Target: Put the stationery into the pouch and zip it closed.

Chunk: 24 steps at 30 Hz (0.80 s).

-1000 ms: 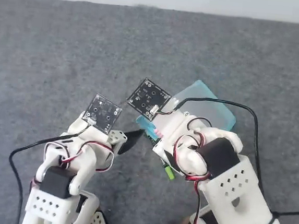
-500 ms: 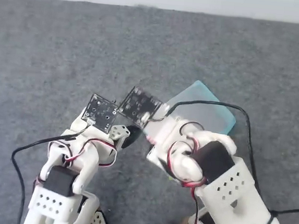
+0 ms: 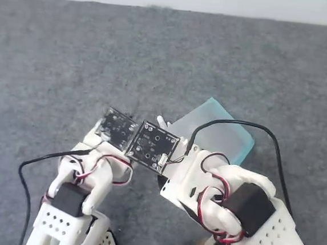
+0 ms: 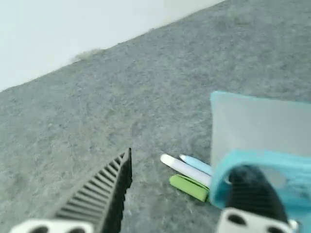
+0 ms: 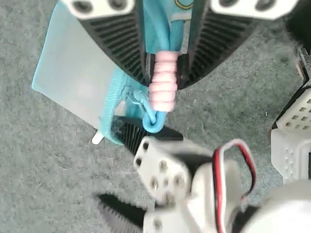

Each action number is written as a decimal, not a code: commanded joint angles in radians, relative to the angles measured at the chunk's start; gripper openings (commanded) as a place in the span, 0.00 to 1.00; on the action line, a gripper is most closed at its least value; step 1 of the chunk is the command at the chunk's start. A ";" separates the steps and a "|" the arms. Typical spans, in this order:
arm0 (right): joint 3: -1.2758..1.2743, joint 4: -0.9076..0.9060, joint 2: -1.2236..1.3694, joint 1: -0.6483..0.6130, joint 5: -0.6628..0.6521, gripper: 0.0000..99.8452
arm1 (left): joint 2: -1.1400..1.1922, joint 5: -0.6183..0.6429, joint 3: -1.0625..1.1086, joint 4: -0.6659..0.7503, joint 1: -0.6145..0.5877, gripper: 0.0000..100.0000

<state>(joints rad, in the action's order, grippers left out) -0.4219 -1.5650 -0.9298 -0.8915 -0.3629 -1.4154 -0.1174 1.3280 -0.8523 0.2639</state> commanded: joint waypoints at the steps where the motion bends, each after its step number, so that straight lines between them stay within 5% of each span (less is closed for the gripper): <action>1: 0.023 -0.005 -0.031 -0.015 -0.015 0.01 | 0.000 0.003 0.002 0.029 0.058 0.16; 7: 0.021 -0.019 -0.030 0.007 -0.020 0.01 | -0.002 0.009 -0.002 0.057 -0.017 0.01; 14: 0.021 -0.015 -0.022 0.125 -0.051 0.01 | 0.000 0.083 0.004 0.137 -0.233 0.01; 24: 0.023 0.117 0.248 0.303 -0.048 0.01 | 0.000 0.123 0.021 0.193 -0.382 0.01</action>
<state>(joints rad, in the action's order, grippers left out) -0.4189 -1.4822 -0.7396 -0.6536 -0.3966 -1.4032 -0.0115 1.3571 -0.7142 -0.0583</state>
